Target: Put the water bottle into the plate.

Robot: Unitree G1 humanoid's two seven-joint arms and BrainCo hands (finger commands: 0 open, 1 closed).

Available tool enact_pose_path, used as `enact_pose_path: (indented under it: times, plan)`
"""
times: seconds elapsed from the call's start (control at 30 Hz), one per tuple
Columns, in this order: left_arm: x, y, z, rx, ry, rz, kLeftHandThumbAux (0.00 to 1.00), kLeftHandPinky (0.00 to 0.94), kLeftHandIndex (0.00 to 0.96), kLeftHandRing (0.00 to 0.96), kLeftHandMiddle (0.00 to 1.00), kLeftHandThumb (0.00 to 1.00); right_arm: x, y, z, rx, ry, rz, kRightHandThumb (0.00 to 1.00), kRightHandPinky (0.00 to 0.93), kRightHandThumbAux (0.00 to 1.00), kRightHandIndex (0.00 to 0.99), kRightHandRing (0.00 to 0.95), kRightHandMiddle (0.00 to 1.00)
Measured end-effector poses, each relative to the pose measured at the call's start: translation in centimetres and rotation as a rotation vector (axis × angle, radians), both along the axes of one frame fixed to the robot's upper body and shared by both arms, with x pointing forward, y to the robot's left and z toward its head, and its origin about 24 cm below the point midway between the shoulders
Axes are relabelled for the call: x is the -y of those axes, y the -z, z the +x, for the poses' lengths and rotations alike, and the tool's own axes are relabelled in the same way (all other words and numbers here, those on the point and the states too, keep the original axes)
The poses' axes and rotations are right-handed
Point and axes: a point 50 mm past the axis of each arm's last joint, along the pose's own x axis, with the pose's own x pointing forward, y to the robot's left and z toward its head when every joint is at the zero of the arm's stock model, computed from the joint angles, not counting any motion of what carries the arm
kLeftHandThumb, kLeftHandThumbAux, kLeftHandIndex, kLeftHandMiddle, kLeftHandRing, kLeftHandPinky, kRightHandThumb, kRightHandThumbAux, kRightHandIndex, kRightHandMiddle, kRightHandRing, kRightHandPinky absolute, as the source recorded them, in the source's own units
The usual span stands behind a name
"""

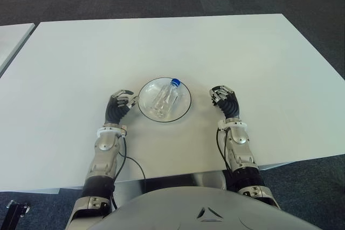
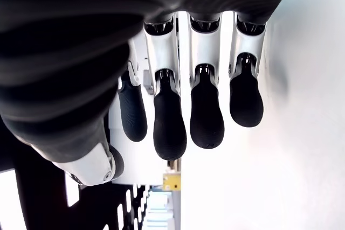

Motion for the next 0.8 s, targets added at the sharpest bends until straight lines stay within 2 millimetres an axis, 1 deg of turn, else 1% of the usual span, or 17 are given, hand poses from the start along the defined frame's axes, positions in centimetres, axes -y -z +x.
enact_pose_path:
  times: [0.8]
  plan:
    - [1.4, -0.2, -0.3, -0.041, 0.052, -0.03, 0.717, 0.892, 0.439, 0.889, 0.893, 0.701, 0.0, 0.0, 0.0, 0.003, -0.013, 0.004, 0.707, 0.691, 0.727, 0.438, 0.692, 0.706]
